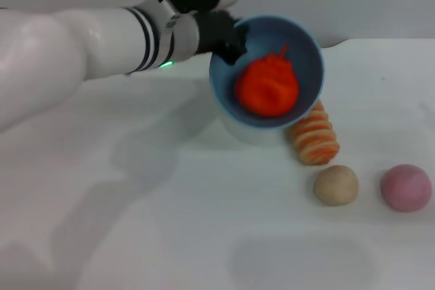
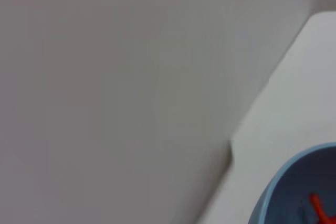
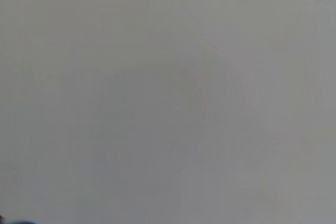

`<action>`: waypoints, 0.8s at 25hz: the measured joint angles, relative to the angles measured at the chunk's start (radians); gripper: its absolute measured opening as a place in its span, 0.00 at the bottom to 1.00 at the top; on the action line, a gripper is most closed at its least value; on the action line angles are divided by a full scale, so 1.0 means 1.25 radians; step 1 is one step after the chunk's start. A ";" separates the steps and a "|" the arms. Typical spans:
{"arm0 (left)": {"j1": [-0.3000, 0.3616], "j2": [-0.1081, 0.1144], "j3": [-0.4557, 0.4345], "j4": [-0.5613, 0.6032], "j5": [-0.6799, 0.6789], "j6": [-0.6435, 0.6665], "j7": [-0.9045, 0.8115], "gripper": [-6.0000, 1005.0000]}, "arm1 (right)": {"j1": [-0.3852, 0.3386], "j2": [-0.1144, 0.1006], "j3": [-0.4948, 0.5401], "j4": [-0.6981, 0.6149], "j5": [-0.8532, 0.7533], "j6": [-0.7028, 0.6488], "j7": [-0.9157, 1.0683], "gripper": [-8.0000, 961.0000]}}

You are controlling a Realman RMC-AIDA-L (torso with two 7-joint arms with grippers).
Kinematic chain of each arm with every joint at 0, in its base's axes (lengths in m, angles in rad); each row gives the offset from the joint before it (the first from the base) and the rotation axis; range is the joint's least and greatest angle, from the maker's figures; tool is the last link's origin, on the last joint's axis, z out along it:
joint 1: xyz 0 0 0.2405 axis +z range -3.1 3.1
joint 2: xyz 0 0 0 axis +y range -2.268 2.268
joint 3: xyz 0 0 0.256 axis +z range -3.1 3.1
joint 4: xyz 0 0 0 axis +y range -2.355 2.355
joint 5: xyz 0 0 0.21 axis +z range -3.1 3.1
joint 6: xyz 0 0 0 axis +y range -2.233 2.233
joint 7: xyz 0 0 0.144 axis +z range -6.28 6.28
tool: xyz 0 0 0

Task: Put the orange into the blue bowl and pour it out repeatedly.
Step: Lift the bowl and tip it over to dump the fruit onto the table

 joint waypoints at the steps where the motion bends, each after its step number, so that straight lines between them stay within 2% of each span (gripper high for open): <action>1: 0.013 -0.001 0.016 0.027 0.029 -0.015 0.000 0.00 | -0.006 -0.001 0.016 0.006 0.002 -0.002 0.000 0.59; 2: 0.047 -0.004 0.050 0.089 0.101 -0.056 -0.004 0.00 | -0.018 0.000 0.049 0.021 0.010 -0.006 -0.002 0.60; 3: 0.047 -0.004 0.050 0.089 0.101 -0.056 -0.004 0.00 | -0.018 0.000 0.049 0.021 0.010 -0.006 -0.002 0.59; 7: 0.133 -0.002 0.130 0.199 0.237 -0.143 0.003 0.00 | -0.030 -0.001 0.075 0.070 0.044 -0.007 -0.014 0.59; 10: 0.177 -0.003 0.175 0.228 0.321 -0.201 0.013 0.00 | -0.030 0.000 0.081 0.086 0.046 -0.007 -0.045 0.59; 11: 0.206 -0.003 0.212 0.236 0.348 -0.251 0.045 0.00 | -0.027 0.000 0.081 0.090 0.046 -0.007 -0.050 0.59; 15: 0.247 -0.002 0.265 0.231 0.353 -0.339 0.161 0.00 | -0.013 -0.001 0.081 0.109 0.047 -0.002 -0.053 0.59; 17: 0.286 -0.006 0.324 0.212 0.353 -0.441 0.337 0.00 | -0.008 -0.001 0.081 0.113 0.047 -0.001 -0.053 0.59; 18: 0.286 -0.006 0.324 0.212 0.353 -0.441 0.337 0.00 | -0.006 -0.001 0.082 0.114 0.048 -0.001 -0.053 0.59; 20: 0.294 -0.005 0.355 0.199 0.353 -0.490 0.432 0.00 | -0.001 -0.001 0.082 0.117 0.048 0.003 -0.053 0.59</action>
